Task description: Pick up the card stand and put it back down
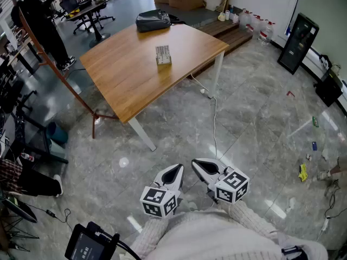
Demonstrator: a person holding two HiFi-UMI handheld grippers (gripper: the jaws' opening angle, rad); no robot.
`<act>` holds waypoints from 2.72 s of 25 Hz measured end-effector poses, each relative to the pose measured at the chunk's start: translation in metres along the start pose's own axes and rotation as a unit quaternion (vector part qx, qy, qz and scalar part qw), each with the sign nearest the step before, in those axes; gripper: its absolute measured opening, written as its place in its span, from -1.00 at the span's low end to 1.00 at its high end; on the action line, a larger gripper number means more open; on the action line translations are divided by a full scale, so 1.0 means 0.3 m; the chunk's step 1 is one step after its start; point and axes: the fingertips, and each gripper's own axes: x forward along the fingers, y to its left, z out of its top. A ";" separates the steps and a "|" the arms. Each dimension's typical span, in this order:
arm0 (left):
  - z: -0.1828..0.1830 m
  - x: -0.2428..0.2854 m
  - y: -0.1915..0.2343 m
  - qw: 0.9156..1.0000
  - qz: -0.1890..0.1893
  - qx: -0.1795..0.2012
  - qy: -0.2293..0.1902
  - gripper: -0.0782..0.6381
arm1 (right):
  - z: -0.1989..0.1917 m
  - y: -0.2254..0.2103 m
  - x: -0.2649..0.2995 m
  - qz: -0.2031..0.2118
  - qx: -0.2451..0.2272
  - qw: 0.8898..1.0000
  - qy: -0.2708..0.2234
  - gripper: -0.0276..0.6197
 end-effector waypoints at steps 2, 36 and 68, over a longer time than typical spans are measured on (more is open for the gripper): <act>0.003 0.024 0.015 1.000 -0.003 0.000 0.005 -0.76 | 0.000 -0.029 0.016 -0.006 0.006 1.000 0.000 -0.92; 0.563 0.850 0.899 1.000 -0.009 0.013 0.022 -0.76 | 0.429 -0.859 0.879 -0.052 0.023 0.998 0.010 -0.91; 0.802 1.311 1.270 0.995 0.014 0.056 0.079 -0.76 | 0.654 -1.299 1.267 0.006 0.020 0.998 0.064 -0.91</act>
